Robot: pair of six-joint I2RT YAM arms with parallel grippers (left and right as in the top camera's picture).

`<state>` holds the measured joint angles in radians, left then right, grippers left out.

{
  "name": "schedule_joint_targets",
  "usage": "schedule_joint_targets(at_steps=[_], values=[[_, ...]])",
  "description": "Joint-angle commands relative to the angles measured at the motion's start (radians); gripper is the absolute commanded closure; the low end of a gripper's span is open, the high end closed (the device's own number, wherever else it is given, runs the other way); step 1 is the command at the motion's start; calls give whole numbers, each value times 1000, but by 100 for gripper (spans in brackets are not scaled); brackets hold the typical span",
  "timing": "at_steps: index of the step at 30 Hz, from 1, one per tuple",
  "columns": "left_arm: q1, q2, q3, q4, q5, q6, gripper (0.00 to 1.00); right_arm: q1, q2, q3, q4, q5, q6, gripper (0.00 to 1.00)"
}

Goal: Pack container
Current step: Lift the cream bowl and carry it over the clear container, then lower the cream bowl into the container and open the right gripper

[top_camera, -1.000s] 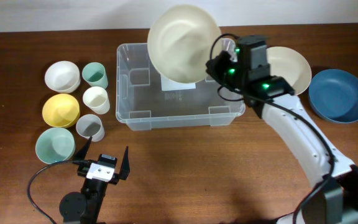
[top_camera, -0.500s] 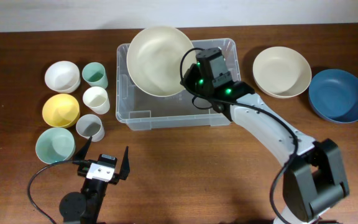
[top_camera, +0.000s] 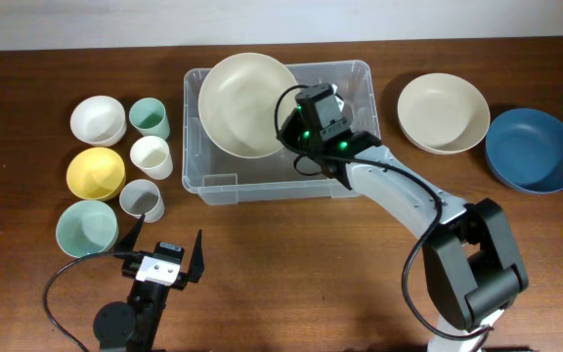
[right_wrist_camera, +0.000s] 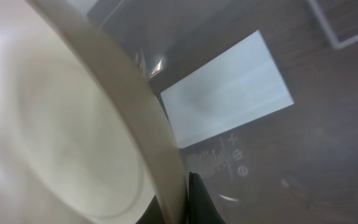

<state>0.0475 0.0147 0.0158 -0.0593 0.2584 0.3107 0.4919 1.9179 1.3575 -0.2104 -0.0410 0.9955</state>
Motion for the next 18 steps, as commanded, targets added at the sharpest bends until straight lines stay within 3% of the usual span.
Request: schedule_joint_targets(at_steps=[1, 18], values=[[7, -3, -7, -1, 15, -10, 0, 25, 4, 31, 8, 28, 12, 96], [7, -3, -7, -1, 15, -10, 0, 45, 72, 31, 5, 62, 8, 96]])
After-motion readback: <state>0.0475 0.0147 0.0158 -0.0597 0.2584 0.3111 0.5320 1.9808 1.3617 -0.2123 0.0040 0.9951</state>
